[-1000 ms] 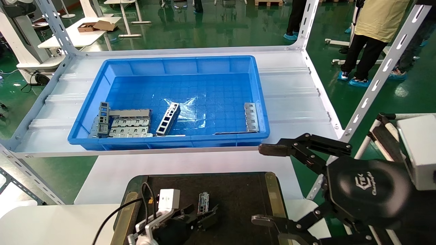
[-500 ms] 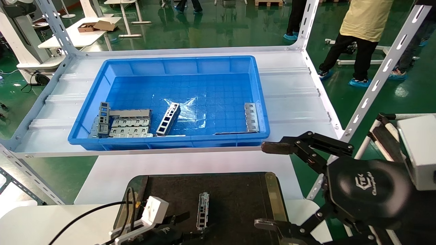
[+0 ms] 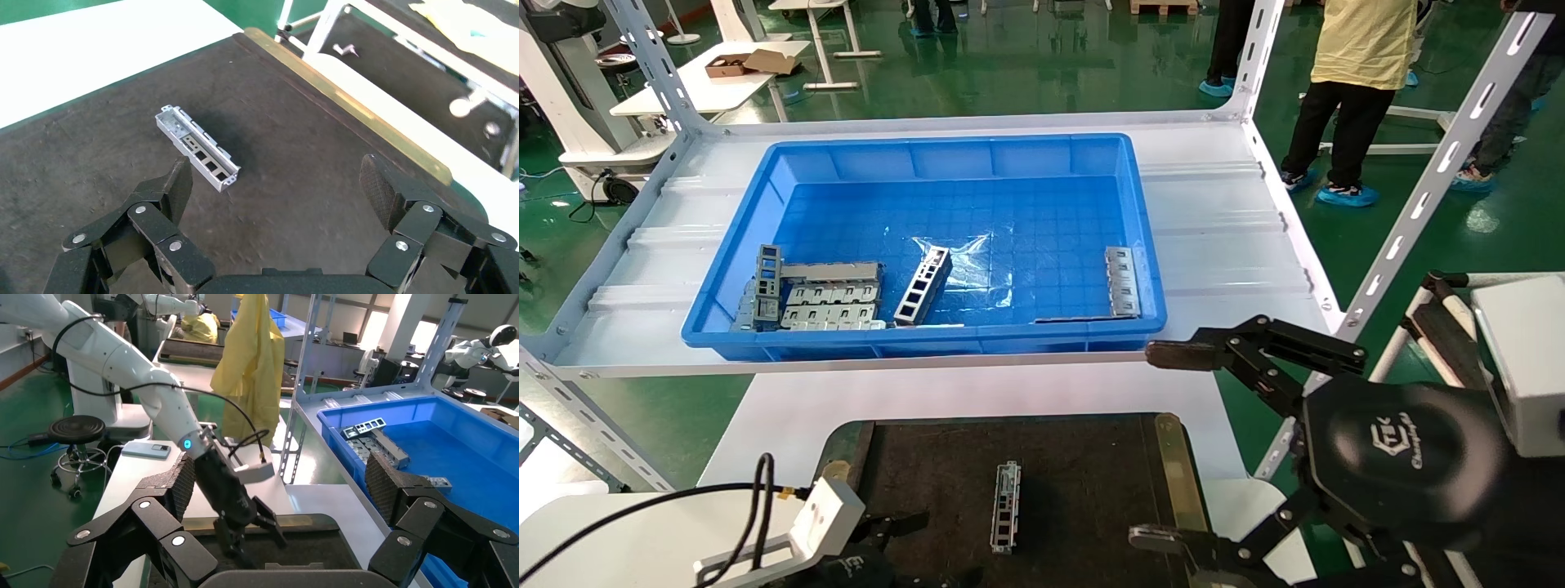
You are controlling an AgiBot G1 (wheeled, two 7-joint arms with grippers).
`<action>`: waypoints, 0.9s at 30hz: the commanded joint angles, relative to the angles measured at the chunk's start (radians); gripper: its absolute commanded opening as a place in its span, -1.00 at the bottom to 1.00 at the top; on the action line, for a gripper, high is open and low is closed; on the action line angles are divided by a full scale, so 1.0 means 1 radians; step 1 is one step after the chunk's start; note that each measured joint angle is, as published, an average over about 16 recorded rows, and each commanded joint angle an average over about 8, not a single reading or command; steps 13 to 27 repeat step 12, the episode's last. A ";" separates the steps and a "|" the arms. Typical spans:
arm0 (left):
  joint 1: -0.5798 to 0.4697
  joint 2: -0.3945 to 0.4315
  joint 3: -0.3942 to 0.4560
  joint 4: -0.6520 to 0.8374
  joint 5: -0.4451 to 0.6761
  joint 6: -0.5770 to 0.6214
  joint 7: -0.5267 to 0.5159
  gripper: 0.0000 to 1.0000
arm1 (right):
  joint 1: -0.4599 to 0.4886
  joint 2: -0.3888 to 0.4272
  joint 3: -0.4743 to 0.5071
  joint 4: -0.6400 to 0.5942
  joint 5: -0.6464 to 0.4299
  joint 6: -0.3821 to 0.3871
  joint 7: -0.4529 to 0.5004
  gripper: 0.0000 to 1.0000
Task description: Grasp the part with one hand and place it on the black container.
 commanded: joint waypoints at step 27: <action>-0.028 -0.116 -0.057 -0.002 -0.032 0.177 0.070 1.00 | 0.000 0.000 0.000 0.000 0.000 0.000 0.000 1.00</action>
